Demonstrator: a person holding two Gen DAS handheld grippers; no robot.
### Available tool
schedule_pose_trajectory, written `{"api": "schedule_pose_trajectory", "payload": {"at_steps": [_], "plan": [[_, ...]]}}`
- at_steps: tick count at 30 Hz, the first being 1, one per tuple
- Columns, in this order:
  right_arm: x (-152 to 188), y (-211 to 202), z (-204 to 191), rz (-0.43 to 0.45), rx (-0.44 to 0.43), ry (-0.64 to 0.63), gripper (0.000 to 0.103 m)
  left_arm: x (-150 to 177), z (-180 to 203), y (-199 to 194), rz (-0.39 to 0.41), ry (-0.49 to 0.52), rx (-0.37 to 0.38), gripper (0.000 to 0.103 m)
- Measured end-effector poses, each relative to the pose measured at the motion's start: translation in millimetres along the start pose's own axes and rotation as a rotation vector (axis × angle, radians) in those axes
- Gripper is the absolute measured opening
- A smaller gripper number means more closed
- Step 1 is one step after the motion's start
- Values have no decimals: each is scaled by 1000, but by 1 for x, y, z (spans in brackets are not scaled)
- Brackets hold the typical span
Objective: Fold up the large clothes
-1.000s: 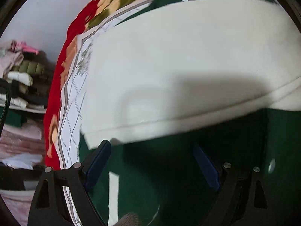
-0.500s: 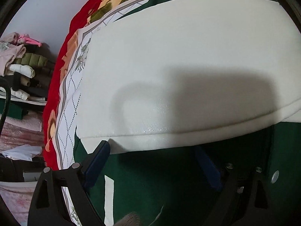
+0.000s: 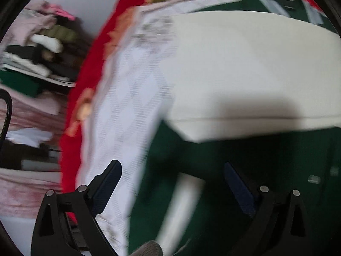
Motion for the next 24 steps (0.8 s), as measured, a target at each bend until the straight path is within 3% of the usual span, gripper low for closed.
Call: {"api": "schedule_pose_trajectory", "payload": {"at_steps": [4,6,9,11,15,18,21,22,24], "plan": [[2,1,5,-1,-14,-6,23,-22,-14,52,-18,30,-125,103],[0,-4,-5,15,-23,-20,23,-32,-19,68,-39,-8,-108,103],[-7,-10,-30,29,-44,-62,23,-41,-31,67,-4,-48,-123,103],[-21,-12,-42,37,-75,-68,20,-46,-45,72,-27,-131,-95,103],[-30,-13,-42,49,-135,75,18,-53,-59,83,-57,-204,-64,103],[-28,-4,-37,-9,-210,246,16,-53,-60,84,-61,-200,-54,103],[-26,-19,-67,-24,-100,165,17,-47,-62,73,-68,-190,-45,103],[-21,-29,-82,-43,-28,118,25,-42,-61,63,-67,-178,-22,103],[-7,-46,-106,-66,-6,75,33,-29,-57,42,-59,-151,24,103]]}}
Point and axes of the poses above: each gripper's, at about its wrist camera, not at the fingertips, and y roughly the way its jaws point, z to its right, x to its underside, the point moved 1 cm from there along y, roughly the way its jaws point, and after that the axes turned 9 degrees about x, right-handed, at the moved point
